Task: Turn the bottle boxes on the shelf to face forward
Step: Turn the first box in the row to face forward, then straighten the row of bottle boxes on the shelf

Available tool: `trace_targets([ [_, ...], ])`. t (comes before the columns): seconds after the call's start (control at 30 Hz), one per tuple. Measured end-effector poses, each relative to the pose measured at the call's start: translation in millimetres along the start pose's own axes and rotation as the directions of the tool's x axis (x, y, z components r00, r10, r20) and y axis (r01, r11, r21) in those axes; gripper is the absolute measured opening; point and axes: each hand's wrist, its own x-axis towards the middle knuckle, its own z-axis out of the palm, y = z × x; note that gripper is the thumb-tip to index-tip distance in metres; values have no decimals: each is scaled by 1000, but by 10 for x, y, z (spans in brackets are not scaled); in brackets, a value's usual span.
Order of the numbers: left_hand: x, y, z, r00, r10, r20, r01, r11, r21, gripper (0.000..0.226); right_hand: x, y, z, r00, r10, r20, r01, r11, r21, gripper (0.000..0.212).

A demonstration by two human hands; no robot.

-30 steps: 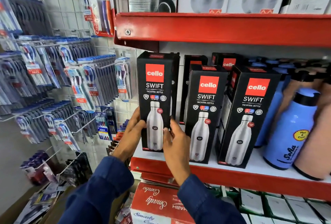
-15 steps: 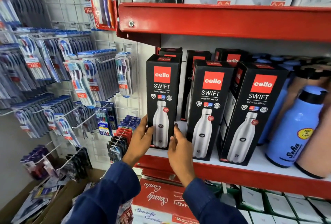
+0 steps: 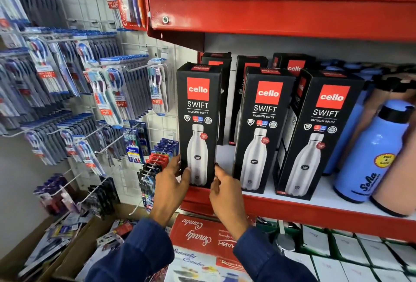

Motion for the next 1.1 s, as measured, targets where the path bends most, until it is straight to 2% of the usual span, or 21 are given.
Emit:
trace_targets([
  [0.27, -161, 87, -76, 1000, -18, -5, 18, 1000, 6, 29, -145, -43, -60, 999, -44, 2, 44, 999, 12, 38],
  [0.47, -211, 145, -107, 1000, -23, 8, 23, 999, 43, 43, -200, -24, -128, 998, -55, -2, 55, 995, 82, 40],
  [0.53, -275, 179, -112, 996, -44, -74, 44, 999, 9, 49, -252, -4, -210, 999, -37, -27, 42, 984, 175, 46],
  [0.6, -353, 264, -116, 966, -12, -259, 5, 1000, -25, 41, -339, 29, -334, 996, -18, -89, 41, 963, 267, 47],
  [0.63, -400, 336, -103, 942, 27, -334, -42, 998, -39, 35, -387, 62, -405, 989, -11, -150, 54, 955, 290, 44],
  [0.7, -497, 473, -19, 918, 85, -388, -125, 989, -77, 29, -473, 157, -558, 953, 32, -300, 73, 940, 334, 35],
  [0.77, -569, 594, 110, 935, 85, -344, -142, 979, -144, 27, -520, 276, -690, 905, 113, -410, 52, 927, 371, 31],
  [0.83, -611, 690, 271, 974, 43, -221, -91, 974, -209, 28, -525, 402, -777, 876, 185, -446, -5, 927, 376, 33],
  [0.97, -629, 812, 571, 998, -10, 60, 23, 977, -214, 44, -483, 523, -839, 887, 236, -398, -114, 945, 306, 43],
  [1.1, -542, 928, 760, 988, -83, 131, 99, 988, -115, 69, -412, 523, -864, 925, 196, -324, -169, 979, 110, 49],
])
